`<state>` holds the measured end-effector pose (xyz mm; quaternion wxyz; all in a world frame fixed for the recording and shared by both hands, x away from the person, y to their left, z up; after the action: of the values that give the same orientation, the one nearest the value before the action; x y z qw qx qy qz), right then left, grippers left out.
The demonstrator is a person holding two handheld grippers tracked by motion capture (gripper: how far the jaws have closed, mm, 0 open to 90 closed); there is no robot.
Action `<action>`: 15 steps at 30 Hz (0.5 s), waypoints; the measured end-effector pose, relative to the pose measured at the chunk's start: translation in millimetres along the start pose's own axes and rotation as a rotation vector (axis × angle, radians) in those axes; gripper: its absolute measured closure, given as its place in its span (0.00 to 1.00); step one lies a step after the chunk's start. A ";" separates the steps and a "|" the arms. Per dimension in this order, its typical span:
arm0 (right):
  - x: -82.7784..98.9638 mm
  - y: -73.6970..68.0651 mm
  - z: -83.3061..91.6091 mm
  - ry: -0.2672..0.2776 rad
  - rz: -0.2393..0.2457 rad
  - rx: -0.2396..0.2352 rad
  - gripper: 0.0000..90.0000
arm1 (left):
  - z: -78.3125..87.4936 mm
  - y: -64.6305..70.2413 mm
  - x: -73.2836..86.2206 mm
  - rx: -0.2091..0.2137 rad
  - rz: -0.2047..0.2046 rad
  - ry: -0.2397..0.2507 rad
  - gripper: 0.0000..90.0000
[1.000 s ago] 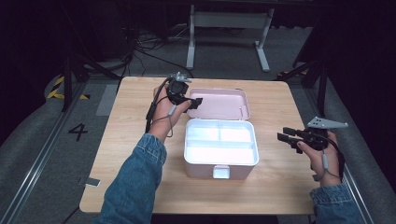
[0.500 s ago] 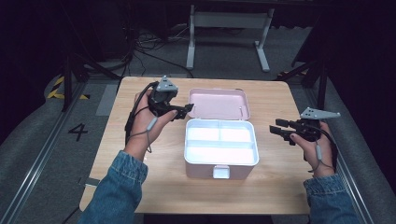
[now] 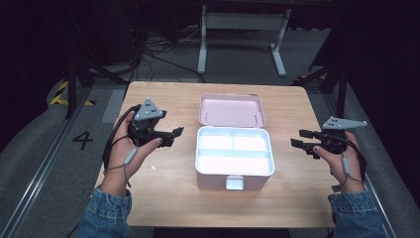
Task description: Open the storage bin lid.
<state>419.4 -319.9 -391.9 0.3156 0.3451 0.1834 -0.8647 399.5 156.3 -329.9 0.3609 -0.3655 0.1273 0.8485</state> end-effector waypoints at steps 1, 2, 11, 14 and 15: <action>0.6 0.1 1.3 -0.007 -0.002 0.002 0.46 | 0.1 0.6 7.9 0.003 -0.010 -0.003 0.28; 1.0 0.1 2.1 -0.012 0.002 0.004 0.46 | -0.1 1.8 12.7 0.010 -0.003 -0.010 0.28; 5.0 -2.0 6.7 -0.033 0.009 0.015 0.45 | -9.3 2.4 40.3 0.009 -0.007 -0.104 0.28; 6.5 -2.0 6.7 -0.048 0.017 0.017 0.45 | -15.7 3.7 46.7 0.026 -0.013 -0.153 0.27; 7.4 -1.8 5.9 -0.055 0.025 0.019 0.45 | -17.5 3.8 48.5 0.032 -0.013 -0.166 0.27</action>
<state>411.2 -324.8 -392.8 0.3280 0.3266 0.1621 -0.8715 383.2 170.4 -376.9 0.3817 -0.2890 0.1081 0.8713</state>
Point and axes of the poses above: each handheld gripper's, and its own axes: z roughly backward along the jaws, x roughly out of its underside, y roughly to its right, the point moved 4 cm from there along -z, roughly forward along the jaws, and after that the axes turned 11 degrees about -y, right-handed, at the moved point
